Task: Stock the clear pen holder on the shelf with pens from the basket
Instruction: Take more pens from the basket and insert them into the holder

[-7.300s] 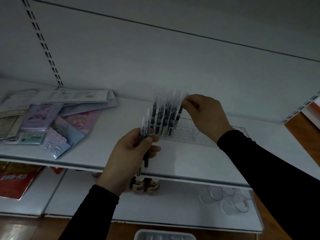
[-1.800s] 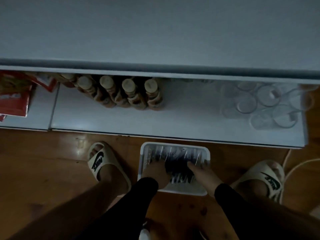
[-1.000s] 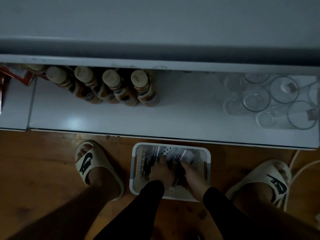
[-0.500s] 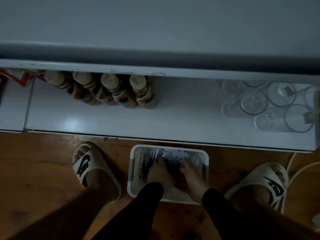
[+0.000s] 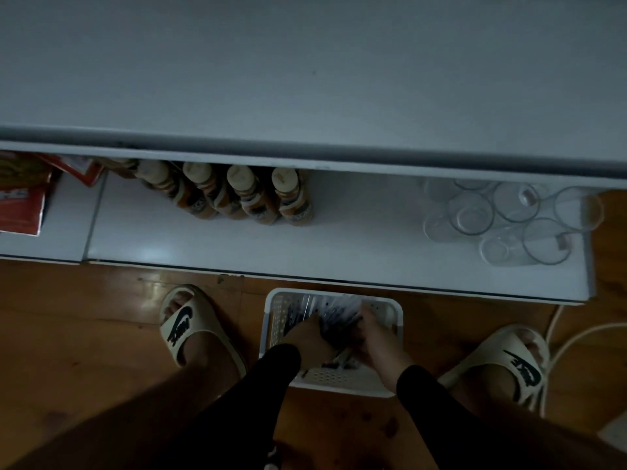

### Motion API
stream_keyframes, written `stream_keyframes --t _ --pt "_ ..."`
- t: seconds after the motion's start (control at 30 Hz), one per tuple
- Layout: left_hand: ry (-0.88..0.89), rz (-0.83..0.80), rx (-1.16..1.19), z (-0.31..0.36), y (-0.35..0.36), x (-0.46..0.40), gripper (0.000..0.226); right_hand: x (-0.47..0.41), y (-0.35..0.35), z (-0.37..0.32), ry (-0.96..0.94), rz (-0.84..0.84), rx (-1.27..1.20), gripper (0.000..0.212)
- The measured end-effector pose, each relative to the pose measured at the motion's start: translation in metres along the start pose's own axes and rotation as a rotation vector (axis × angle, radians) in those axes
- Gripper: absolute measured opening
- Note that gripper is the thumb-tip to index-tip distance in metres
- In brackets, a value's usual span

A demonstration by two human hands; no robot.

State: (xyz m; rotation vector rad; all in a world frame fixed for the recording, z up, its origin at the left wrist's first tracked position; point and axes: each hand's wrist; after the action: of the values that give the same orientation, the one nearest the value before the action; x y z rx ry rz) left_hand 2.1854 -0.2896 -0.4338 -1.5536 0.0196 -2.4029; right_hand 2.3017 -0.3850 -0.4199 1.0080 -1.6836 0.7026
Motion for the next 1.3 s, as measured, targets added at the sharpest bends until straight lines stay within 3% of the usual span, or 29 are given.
stream_keyframes --t 0.13,0.27,0.43,0.5,0.7,0.9,1.1,1.3 --pt "0.057 -0.158 0.078 0.020 -0.027 0.037 0.014 0.036 -0.004 -0.018 -0.066 -0.004 -0.038 0.062" --pt "0.165 -0.085 0.169 0.046 -0.053 0.087 0.019 0.082 -0.004 -0.043 -0.178 0.040 -0.063 0.056" --pt "0.358 -0.109 0.333 0.080 -0.076 0.168 0.016 0.154 0.004 -0.072 -0.423 -0.030 -0.003 0.055" --pt "0.463 -0.113 0.369 0.090 -0.082 0.199 0.021 0.182 0.009 -0.083 -0.546 -0.049 -0.004 0.048" --pt "0.730 -0.064 0.527 0.123 -0.103 0.263 0.007 0.251 0.018 -0.125 -0.875 -0.024 0.015 0.025" --pt "0.905 0.028 0.612 0.153 -0.125 0.284 0.015 0.290 0.030 -0.172 -1.073 0.075 0.016 0.012" --pt "0.950 0.143 0.655 0.158 -0.136 0.278 0.013 0.288 0.032 -0.196 -1.120 0.230 0.046 0.009" --pt "0.858 0.329 0.866 0.155 -0.157 0.268 0.010 0.297 0.020 -0.245 -1.239 0.366 -0.079 0.008"
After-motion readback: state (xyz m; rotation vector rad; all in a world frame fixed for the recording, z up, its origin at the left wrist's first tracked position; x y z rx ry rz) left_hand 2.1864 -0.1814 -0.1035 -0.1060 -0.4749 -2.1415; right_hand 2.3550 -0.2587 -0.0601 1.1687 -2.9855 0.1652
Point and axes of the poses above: each hand's wrist, its own x-axis away from the middle knuckle, its own y-axis out of the palm, z = x × y, and after that the axes turned 5 degrees about x, right-handed
